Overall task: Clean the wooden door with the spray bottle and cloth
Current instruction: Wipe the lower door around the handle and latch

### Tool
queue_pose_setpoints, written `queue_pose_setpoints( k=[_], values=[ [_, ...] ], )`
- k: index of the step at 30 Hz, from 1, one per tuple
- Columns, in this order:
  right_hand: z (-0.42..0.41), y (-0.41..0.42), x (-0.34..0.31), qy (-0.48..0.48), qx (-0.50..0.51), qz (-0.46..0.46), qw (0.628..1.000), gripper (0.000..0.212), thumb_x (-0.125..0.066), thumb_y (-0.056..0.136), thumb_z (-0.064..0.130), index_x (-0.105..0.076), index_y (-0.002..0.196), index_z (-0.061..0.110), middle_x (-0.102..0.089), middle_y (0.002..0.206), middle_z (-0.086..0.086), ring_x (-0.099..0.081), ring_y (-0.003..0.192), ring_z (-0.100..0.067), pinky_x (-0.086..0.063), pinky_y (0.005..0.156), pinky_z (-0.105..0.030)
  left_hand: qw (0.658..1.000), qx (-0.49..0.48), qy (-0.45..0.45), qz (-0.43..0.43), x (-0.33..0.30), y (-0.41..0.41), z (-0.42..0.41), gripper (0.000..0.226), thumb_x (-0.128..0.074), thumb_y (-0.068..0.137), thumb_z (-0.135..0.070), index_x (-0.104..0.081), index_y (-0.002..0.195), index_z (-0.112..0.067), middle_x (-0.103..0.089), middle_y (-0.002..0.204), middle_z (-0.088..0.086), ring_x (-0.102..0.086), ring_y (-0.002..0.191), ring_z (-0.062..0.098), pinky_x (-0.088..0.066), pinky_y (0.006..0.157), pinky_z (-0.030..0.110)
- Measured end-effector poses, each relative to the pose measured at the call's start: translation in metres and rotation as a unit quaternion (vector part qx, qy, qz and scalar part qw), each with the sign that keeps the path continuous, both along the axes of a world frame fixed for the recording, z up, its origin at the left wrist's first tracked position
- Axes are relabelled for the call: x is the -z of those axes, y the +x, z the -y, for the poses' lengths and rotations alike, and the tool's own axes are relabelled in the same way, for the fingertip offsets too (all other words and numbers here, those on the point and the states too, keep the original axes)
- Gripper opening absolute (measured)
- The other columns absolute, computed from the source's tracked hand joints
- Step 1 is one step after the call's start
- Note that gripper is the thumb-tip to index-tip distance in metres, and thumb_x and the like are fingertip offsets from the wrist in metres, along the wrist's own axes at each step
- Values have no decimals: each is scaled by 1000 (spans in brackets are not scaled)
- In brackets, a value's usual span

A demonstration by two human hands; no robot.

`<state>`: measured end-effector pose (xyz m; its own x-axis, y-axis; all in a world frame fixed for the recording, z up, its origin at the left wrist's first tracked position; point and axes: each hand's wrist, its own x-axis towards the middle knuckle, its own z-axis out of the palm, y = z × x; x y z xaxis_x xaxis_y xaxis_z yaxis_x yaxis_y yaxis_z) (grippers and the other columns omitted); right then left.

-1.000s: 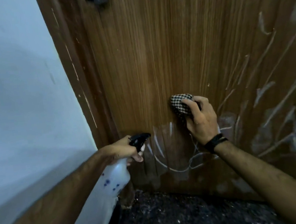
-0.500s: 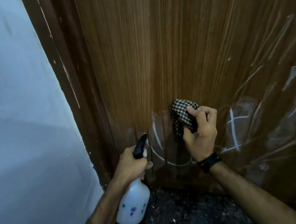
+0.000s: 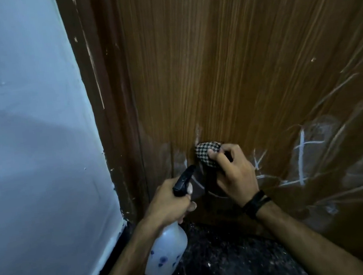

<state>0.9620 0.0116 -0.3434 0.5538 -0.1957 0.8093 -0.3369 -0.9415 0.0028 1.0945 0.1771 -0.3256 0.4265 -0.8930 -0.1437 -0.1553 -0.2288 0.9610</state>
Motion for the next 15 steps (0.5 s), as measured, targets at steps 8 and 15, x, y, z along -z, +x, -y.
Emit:
queue_pose_setpoints(
  k=[8, 15],
  values=[
    [-9, 36, -54, -24, 0, 95, 995, 54, -73, 81, -2, -51, 128, 12, -41, 119, -11, -51, 99, -25, -54, 65, -32, 1000, -12, -7, -18, 3, 5, -8, 23, -60, 87, 10, -60, 90, -13, -56, 79, 7, -51, 52, 12, -41, 50, 31],
    [-1, 6, 31, -92, -49, -90, 991, 36, -57, 91, 9, -53, 127, 7, -47, 117, -14, -51, 98, -28, -45, 73, -35, 999, -31, 3, -23, 14, 5, -12, 25, -58, 85, 9, -59, 86, -15, -53, 75, 9, -50, 60, 21, -40, 50, 30]
  ],
)
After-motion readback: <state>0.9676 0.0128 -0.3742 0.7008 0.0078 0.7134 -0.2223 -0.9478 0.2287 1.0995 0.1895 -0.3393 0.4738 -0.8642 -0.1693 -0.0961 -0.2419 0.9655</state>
